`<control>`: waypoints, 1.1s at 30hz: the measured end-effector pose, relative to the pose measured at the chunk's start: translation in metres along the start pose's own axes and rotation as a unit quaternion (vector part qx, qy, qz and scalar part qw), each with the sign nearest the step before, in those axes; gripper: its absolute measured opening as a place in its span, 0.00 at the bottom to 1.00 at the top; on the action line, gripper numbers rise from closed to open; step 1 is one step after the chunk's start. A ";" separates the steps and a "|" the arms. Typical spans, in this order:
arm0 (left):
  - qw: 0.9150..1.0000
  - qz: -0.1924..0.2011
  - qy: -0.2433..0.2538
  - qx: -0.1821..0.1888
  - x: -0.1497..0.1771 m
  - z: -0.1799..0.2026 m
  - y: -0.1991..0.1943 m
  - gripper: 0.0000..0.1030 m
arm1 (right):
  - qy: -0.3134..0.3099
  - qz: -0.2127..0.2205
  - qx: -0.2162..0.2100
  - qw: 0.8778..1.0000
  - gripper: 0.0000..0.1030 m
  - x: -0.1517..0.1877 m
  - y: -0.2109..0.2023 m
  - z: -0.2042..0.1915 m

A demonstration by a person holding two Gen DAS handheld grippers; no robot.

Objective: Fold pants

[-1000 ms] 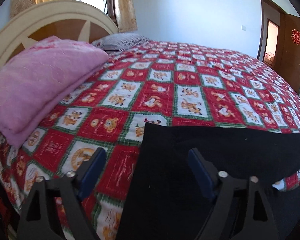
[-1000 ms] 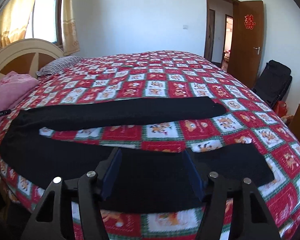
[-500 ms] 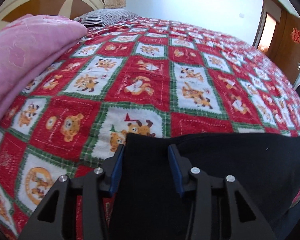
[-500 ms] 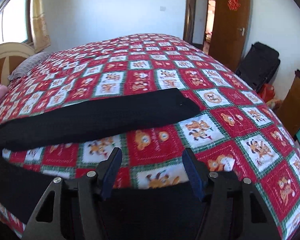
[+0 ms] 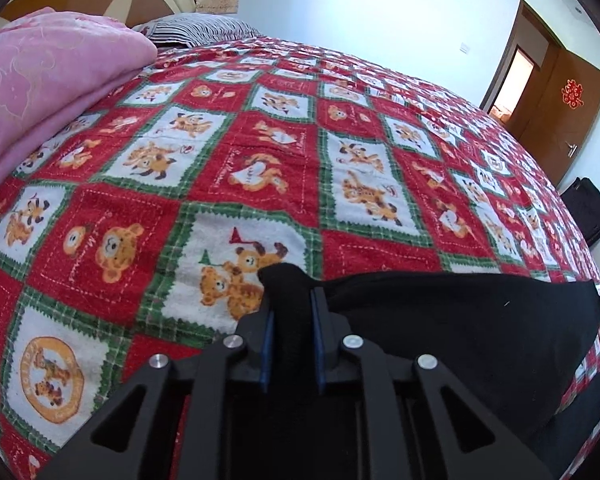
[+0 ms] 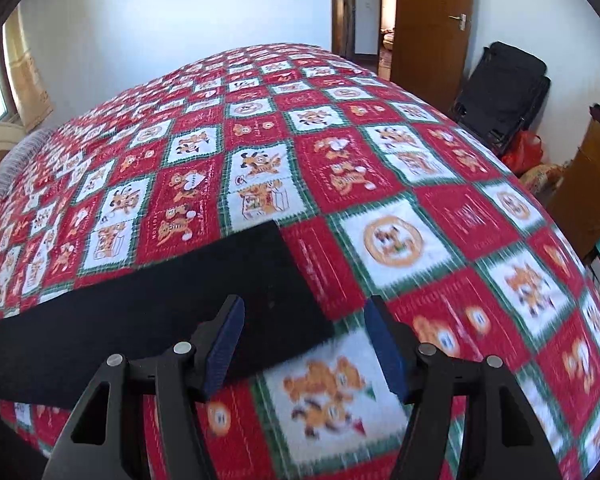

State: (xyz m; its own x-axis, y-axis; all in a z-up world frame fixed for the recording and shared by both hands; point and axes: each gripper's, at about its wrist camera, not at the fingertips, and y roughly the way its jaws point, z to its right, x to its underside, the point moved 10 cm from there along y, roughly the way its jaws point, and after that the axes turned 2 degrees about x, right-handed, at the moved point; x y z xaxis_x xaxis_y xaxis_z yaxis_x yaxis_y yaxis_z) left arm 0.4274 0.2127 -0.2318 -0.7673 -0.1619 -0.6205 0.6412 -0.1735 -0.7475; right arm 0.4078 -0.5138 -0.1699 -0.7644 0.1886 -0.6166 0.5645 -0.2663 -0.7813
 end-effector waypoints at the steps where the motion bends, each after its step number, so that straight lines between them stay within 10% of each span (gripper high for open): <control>1: 1.000 -0.001 0.001 -0.004 0.000 0.000 0.000 0.22 | -0.003 -0.002 -0.003 1.000 0.62 -0.005 0.008 -0.004; 12: 0.999 -0.020 0.037 -0.024 -0.004 0.000 0.006 0.29 | -0.025 -0.041 -0.014 0.999 0.61 -0.026 0.080 -0.022; 15: 0.999 -0.013 0.046 0.003 -0.004 0.007 0.002 0.13 | -0.025 -0.041 -0.039 0.998 0.17 -0.026 0.075 -0.027; 17: 0.999 -0.008 0.050 0.000 -0.006 0.010 0.000 0.13 | -0.024 -0.038 -0.038 0.998 0.05 -0.026 0.069 -0.028; 33: 0.988 0.103 0.017 0.116 -0.014 0.017 -0.089 0.12 | -0.013 0.146 -0.096 0.985 0.05 -0.021 -0.095 -0.001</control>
State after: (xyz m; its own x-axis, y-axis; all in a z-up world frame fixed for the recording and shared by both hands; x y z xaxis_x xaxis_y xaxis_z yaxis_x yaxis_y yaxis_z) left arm 0.3816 0.2136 -0.1521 -0.6177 -0.1855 -0.7642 0.7667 -0.3579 -0.5329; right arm 0.3702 -0.4914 -0.0826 -0.5675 0.1055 -0.8166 0.8078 -0.1207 -0.5770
